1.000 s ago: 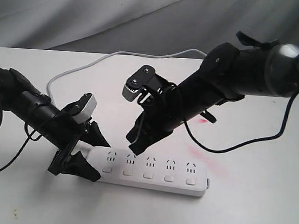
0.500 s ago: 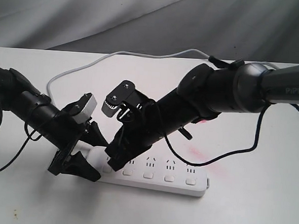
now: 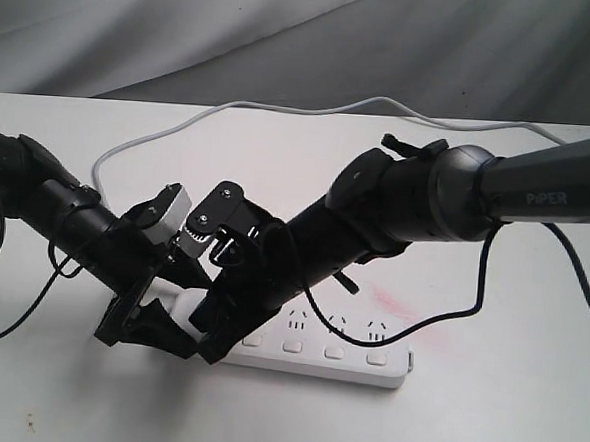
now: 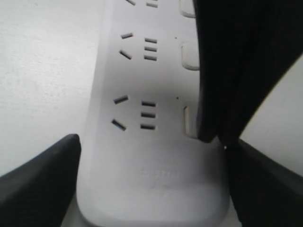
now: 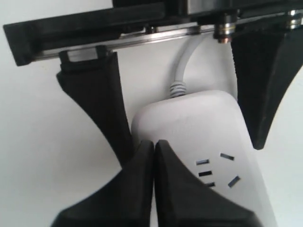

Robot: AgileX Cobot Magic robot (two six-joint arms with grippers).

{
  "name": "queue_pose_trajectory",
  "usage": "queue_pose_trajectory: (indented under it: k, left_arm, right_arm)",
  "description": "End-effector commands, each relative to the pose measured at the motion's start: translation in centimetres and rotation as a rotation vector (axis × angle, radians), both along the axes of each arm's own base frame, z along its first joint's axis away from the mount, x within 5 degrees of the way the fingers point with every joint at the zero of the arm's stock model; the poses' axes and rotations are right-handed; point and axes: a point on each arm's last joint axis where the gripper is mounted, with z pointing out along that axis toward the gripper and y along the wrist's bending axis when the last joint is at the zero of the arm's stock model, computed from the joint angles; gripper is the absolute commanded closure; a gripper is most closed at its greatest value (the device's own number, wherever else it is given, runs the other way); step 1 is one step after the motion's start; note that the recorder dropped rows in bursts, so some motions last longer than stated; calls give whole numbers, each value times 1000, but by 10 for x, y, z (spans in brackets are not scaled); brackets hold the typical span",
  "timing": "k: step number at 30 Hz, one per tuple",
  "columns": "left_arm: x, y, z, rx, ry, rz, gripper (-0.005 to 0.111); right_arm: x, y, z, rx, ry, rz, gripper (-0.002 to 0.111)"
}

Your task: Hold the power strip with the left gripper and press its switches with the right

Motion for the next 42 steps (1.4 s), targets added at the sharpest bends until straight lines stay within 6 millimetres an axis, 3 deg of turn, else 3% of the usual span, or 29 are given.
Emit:
queue_pose_trajectory:
  k: [1, 19, 28, 42]
  left_arm:
    - [-6, 17, -35, 231, -19, -55, 49]
    - [-6, 17, -35, 231, -19, -55, 49]
    - [-6, 17, -35, 231, -19, -55, 49]
    - [-6, 16, -35, 229, -18, -56, 49]
  right_arm:
    - [1, 1, 2, -5, -27, 15, 108]
    - [0, -4, -15, -92, -2, 33, 108]
    - [-9, 5, -24, -102, 5, 50, 108]
    - [-4, -9, -32, -199, -10, 20, 108]
